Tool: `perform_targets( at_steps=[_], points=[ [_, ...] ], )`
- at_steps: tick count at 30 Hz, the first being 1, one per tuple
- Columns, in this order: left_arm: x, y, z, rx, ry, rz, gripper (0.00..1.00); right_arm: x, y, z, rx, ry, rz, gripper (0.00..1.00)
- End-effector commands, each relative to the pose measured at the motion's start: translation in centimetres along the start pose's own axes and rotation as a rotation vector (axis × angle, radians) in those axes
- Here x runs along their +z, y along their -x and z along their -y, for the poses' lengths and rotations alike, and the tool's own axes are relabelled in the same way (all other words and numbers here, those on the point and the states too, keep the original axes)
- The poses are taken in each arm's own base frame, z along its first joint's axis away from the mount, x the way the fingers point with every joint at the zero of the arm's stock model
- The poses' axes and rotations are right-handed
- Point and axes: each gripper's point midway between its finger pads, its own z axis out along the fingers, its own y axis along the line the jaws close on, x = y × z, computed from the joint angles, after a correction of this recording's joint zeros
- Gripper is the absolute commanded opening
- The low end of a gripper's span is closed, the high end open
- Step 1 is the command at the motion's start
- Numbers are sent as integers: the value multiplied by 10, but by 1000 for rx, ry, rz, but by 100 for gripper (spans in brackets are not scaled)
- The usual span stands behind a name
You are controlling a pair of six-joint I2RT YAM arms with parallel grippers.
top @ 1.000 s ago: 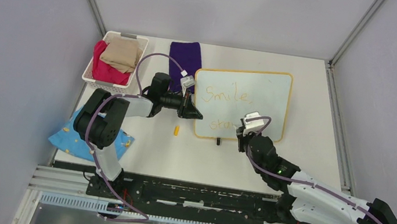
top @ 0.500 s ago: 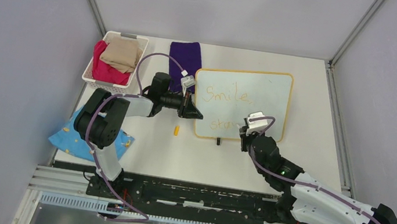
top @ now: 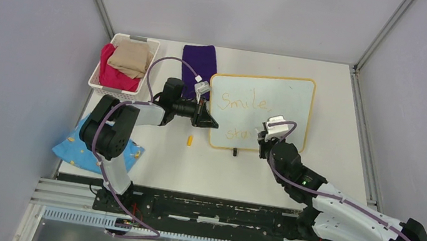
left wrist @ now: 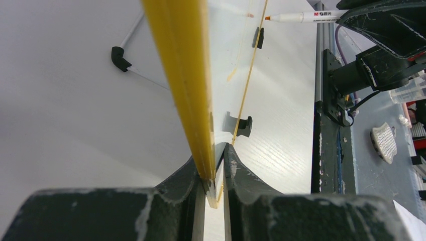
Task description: Write a sentence on the whiteboard
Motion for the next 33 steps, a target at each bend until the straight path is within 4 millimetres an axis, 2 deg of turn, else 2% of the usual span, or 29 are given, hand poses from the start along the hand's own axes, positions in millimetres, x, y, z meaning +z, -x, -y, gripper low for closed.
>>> perform_targets(
  at_steps=[1,12,18,25,33],
  points=[
    [4,-71,-40,-53,205,-175,2,0,6,0,22,-1,24,0],
    [4,-71,-40,-52,206,-175,2,-3,-26,0,20,14,-42,0],
    [4,-71,-41,-55,205,-177,2,-5,-36,-3,27,36,-58,0],
    [4,-71,-40,-53,205,-176,2,-4,-41,-17,39,104,-65,0],
    [4,-72,-40,-54,206,-177,2,1,-38,-32,41,167,-73,0]
  ],
)
